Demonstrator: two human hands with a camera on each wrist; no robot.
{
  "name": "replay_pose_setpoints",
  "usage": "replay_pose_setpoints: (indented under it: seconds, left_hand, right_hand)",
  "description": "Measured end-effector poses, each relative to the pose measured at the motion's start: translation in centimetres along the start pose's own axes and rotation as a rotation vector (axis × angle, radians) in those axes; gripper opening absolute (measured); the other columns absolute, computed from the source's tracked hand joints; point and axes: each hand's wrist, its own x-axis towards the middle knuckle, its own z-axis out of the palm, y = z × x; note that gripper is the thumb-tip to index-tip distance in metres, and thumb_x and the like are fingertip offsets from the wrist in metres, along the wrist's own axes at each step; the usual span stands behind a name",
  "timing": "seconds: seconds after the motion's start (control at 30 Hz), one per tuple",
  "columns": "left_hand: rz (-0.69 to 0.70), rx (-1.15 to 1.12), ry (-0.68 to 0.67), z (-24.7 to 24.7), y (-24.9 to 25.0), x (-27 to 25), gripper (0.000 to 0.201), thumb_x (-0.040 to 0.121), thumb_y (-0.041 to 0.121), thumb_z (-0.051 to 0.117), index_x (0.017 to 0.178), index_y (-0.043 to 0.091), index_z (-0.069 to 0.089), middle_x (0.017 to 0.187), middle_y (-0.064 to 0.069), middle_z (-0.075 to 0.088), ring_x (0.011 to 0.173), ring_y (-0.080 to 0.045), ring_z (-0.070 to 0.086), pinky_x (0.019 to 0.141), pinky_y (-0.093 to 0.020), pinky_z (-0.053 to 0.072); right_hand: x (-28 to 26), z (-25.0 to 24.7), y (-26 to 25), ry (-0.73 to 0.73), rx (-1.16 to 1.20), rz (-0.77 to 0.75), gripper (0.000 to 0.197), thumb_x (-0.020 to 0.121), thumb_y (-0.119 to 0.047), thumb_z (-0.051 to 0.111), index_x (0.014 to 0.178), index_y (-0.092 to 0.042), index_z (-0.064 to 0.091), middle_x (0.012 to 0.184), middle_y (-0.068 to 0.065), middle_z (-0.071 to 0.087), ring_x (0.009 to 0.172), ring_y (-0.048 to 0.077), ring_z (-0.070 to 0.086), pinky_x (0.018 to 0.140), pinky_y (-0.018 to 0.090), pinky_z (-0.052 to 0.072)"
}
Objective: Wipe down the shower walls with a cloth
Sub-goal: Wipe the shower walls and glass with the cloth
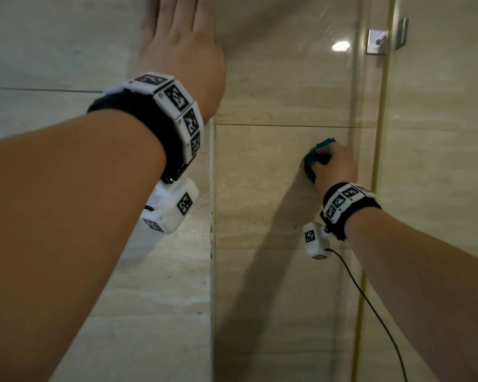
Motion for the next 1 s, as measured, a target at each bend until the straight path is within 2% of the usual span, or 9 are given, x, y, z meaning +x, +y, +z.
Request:
replay_pose_setpoints:
  seconds: [0.13, 0.3, 0.43, 0.5, 0.6, 0.77, 0.87, 0.93, 1.0]
  left_hand:
    - [-0.019, 0.004, -0.011, 0.2, -0.1, 0.0, 0.056, 0.101, 0.025, 0.032, 0.153, 0.007, 0.035, 0.156, -0.017, 0.040, 0.147, -0.038, 0.035, 0.127, -0.048, 0.019]
    - [-0.024, 0.004, -0.006, 0.2, -0.2, -0.1, 0.055, 0.101, 0.027, 0.031, 0.151, 0.006, 0.036, 0.154, -0.017, 0.042, 0.145, -0.038, 0.036, 0.126, -0.049, 0.020]
    - [-0.034, -0.015, -0.005, 0.3, -0.1, 0.0, 0.056, 0.098, 0.022, 0.033, 0.152, 0.008, 0.035, 0.154, -0.015, 0.042, 0.146, -0.036, 0.036, 0.126, -0.048, 0.021]
    - [-0.031, -0.019, -0.012, 0.2, -0.1, 0.0, 0.055, 0.098, 0.021, 0.033, 0.151, 0.007, 0.036, 0.153, -0.016, 0.043, 0.144, -0.037, 0.037, 0.125, -0.050, 0.023]
    - [-0.029, -0.005, -0.031, 0.1, -0.1, 0.0, 0.052, 0.098, 0.021, 0.034, 0.147, 0.005, 0.040, 0.149, -0.019, 0.044, 0.140, -0.040, 0.040, 0.122, -0.051, 0.026]
    - [-0.029, 0.000, -0.046, 0.0, -0.1, 0.0, 0.050, 0.099, 0.020, 0.035, 0.147, 0.004, 0.040, 0.149, -0.020, 0.045, 0.139, -0.040, 0.040, 0.123, -0.051, 0.025]
    - [-0.033, 0.002, -0.042, 0.0, -0.1, 0.0, 0.049, 0.099, 0.021, 0.034, 0.146, 0.005, 0.040, 0.148, -0.019, 0.045, 0.138, -0.040, 0.041, 0.122, -0.051, 0.026]
    - [-0.035, 0.004, -0.038, 0.1, -0.1, 0.0, 0.049, 0.100, 0.022, 0.034, 0.145, 0.006, 0.040, 0.147, -0.019, 0.046, 0.137, -0.040, 0.041, 0.122, -0.051, 0.026]
    - [-0.035, 0.000, -0.038, 0.1, -0.1, -0.1, 0.050, 0.100, 0.022, 0.034, 0.147, 0.005, 0.039, 0.148, -0.019, 0.045, 0.138, -0.040, 0.040, 0.123, -0.051, 0.025]
  right_hand:
    - [0.0, -0.4, -0.1, -0.007, -0.285, -0.030, 0.014, 0.094, -0.022, 0.069, 0.105, -0.015, 0.066, 0.132, 0.013, 0.039, 0.123, 0.036, 0.039, 0.102, 0.039, 0.044]
    - [1.1, -1.7, -0.8, -0.119, -0.347, -0.029, 0.019, 0.100, -0.024, 0.060, 0.111, -0.009, 0.059, 0.134, 0.012, 0.035, 0.084, 0.032, 0.052, 0.091, 0.041, 0.053]
    - [2.0, -2.6, -1.2, -0.094, -0.326, -0.034, 0.017, 0.100, -0.027, 0.061, 0.104, -0.011, 0.058, 0.135, 0.010, 0.037, 0.082, 0.033, 0.056, 0.088, 0.041, 0.054]
    - [2.6, -3.1, -1.5, -0.109, -0.328, -0.039, 0.016, 0.099, -0.028, 0.062, 0.100, -0.012, 0.059, 0.125, 0.011, 0.050, 0.084, 0.033, 0.058, 0.082, 0.042, 0.054]
    - [3.3, -3.6, -2.1, -0.155, -0.325, -0.034, 0.016, 0.098, -0.030, 0.061, 0.102, -0.015, 0.059, 0.096, 0.009, 0.063, 0.084, 0.031, 0.060, 0.075, 0.039, 0.053]
    - [4.0, -3.7, -2.7, -0.158, -0.204, 0.068, 0.017, 0.098, -0.032, 0.062, 0.112, -0.026, 0.054, 0.088, 0.008, 0.065, 0.073, 0.028, 0.065, 0.063, 0.042, 0.060]
    - [4.1, -3.6, -3.4, -0.173, 0.101, 0.229, 0.012, 0.100, -0.023, 0.062, 0.112, -0.022, 0.062, 0.092, 0.014, 0.067, 0.070, 0.028, 0.070, 0.049, 0.038, 0.060]
    - [3.9, -3.5, -3.8, -0.163, 0.342, 0.327, 0.013, 0.100, -0.017, 0.063, 0.113, -0.017, 0.063, 0.099, 0.017, 0.068, 0.070, 0.027, 0.072, 0.052, 0.038, 0.062]
    - [3.9, -3.3, -4.1, -0.053, 0.435, 0.300, 0.008, 0.099, -0.019, 0.064, 0.107, -0.019, 0.062, 0.099, 0.013, 0.070, 0.072, 0.024, 0.075, 0.063, 0.042, 0.065]
